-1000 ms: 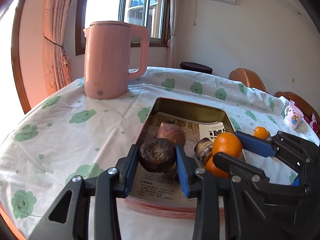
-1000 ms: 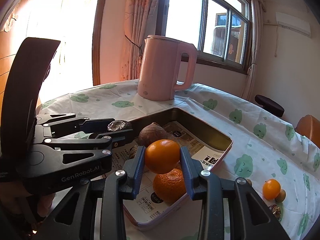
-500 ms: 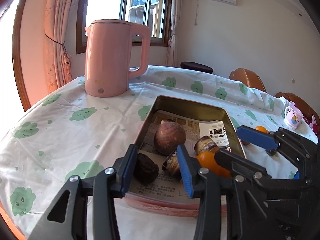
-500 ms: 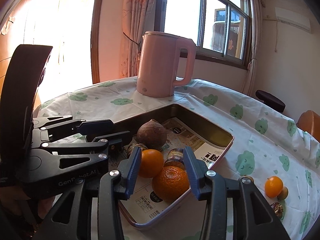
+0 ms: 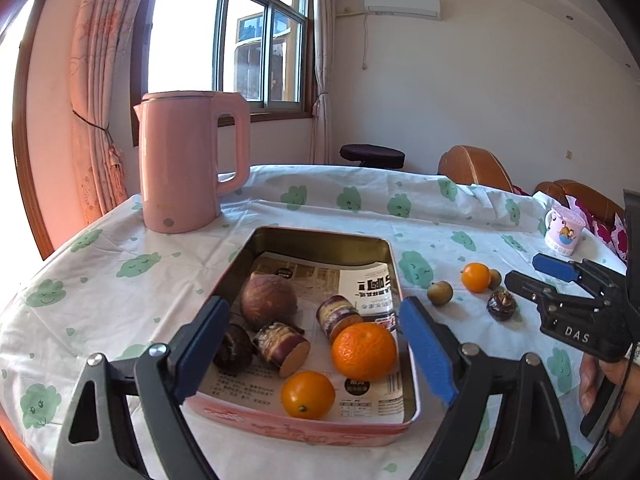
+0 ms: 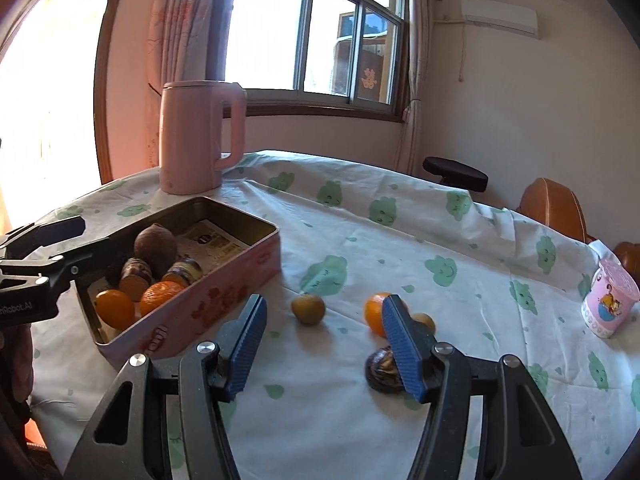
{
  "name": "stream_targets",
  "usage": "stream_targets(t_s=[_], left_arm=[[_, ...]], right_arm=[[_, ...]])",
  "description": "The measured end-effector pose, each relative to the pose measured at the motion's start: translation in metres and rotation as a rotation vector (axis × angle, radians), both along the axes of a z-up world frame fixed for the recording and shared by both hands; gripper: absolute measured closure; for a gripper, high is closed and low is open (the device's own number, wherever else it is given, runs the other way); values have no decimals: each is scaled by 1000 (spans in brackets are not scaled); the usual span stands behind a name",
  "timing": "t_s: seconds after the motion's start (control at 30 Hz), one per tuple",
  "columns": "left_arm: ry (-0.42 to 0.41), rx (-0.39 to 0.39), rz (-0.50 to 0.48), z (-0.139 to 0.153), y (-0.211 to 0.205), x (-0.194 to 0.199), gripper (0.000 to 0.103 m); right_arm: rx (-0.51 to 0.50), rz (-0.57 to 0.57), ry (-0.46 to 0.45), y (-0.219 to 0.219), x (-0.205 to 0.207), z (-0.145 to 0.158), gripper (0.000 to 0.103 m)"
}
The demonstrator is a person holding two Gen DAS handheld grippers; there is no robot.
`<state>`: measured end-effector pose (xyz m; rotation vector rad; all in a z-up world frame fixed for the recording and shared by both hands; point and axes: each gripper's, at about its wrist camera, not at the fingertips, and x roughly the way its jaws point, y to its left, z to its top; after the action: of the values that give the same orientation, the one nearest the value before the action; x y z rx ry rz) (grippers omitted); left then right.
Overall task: Organize fruits
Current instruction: 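Move the right tool to a sprouted water chestnut while the left tool approaches a brown round fruit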
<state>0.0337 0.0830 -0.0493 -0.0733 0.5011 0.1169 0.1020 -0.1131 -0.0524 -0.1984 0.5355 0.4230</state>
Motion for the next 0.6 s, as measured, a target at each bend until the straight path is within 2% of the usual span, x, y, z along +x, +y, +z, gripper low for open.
stream_targets(t_s=[0.1,0.27,0.6], left_arm=[[-3,30,-41,4,-24,6,14],[12,92,-88,5,-58,22,14],[50,112,-101,3,-68,43,14]], right_arm=[[21,-59,50,-23,14,-4,41],[31,-47,121,-29,23,-10,41],[11,0,246,-22,42,-25,41]])
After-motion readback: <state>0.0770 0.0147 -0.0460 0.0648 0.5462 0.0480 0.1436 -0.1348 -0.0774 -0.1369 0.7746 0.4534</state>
